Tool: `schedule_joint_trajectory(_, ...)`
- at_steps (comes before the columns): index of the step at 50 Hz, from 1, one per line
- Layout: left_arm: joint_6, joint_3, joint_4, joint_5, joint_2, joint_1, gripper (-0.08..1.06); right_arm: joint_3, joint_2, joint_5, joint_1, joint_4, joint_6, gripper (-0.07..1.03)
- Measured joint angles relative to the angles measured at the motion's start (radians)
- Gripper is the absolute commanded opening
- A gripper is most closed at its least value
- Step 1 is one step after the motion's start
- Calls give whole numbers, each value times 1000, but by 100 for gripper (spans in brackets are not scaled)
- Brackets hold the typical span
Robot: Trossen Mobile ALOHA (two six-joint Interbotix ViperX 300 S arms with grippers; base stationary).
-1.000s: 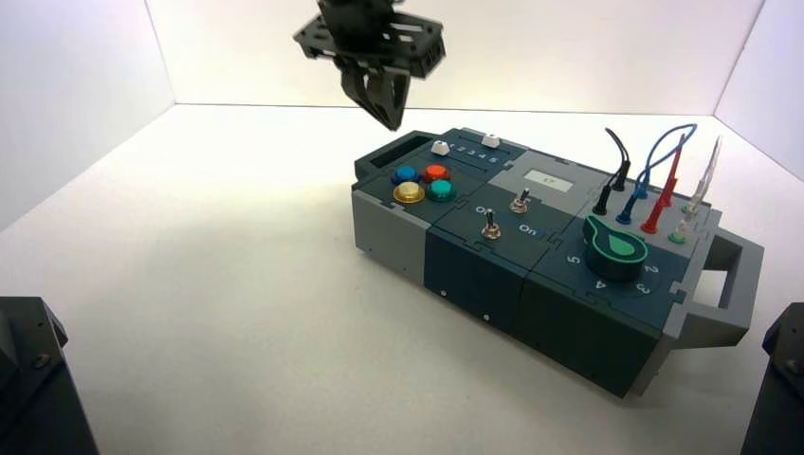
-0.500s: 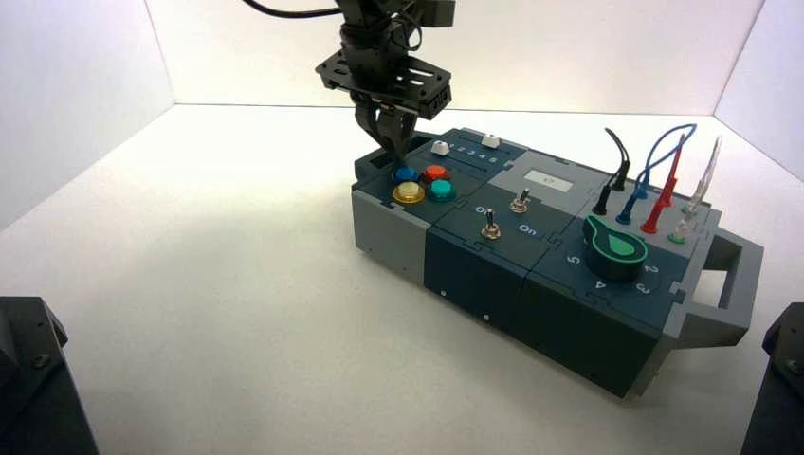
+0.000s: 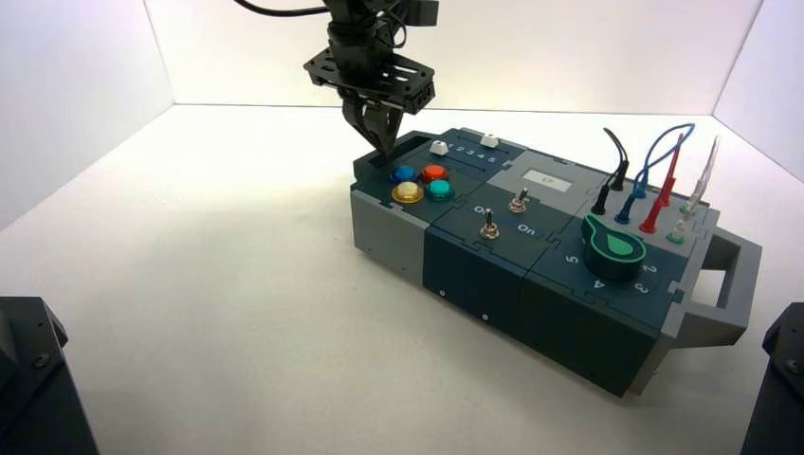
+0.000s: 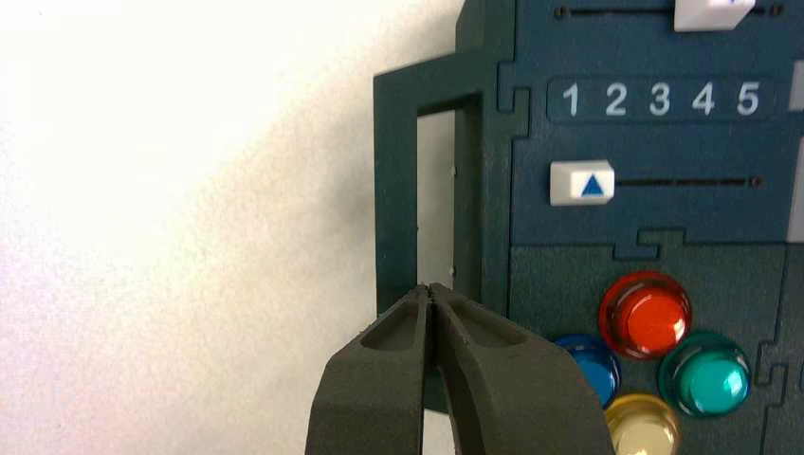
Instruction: Move the box away.
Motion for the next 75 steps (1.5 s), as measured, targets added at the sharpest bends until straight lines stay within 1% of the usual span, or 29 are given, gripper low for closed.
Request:
schedule_joint_trajectory(8,3,2,0,43,-2,0,-3,0,8,-15,0,0,0,-2)
schedule_joint_trajectory(20,6,26,0,63,-8,0,-3,0,23,-25,0,3,-2,-2)
schedule_joint_trajectory(29,6,71,2,81,-37,6,-3,0,38,-34,0,5,-12,-2)
schedule_joint_trajectory(39,6,110,0,120,-69,9,-3,-2,61,-48,2,6,-15,-2)
schedule_joint_trajectory(43,6,135,5,132,-86,11,-3,-2,71,-48,2,5,-20,-2)
schedule_joint_trajectory(47,-3,161,25,140,-109,12,-3,-2,80,-48,2,6,-21,-2)
schedule_joint_trajectory(53,-17,179,48,149,-135,28,-3,-2,84,-49,2,9,-25,-2)
schedule_joint_trajectory(54,-18,187,57,152,-141,35,-3,-2,84,-49,2,11,-23,-2)
schedule_joint_trajectory(55,-18,187,57,152,-141,35,-3,-2,84,-49,2,11,-25,-2)
schedule_joint_trajectory(57,-20,199,72,163,-150,57,-3,-2,84,-49,3,11,-26,-2)
schedule_joint_trajectory(59,-21,209,81,164,-156,86,-3,-2,84,-49,3,11,-28,-2)
schedule_joint_trajectory(60,-21,218,89,164,-160,114,-3,-2,86,-49,3,11,-28,-2)
schedule_joint_trajectory(61,-21,219,89,164,-160,115,-3,0,86,-49,2,12,-28,-2)
schedule_joint_trajectory(63,-21,233,100,166,-164,146,-3,-2,86,-49,3,12,-29,-2)
schedule_joint_trajectory(69,-21,249,114,164,-172,173,-3,-2,94,-49,3,20,-28,-2)
schedule_joint_trajectory(75,-21,253,117,158,-190,183,-3,-2,101,-49,3,25,-31,-2)
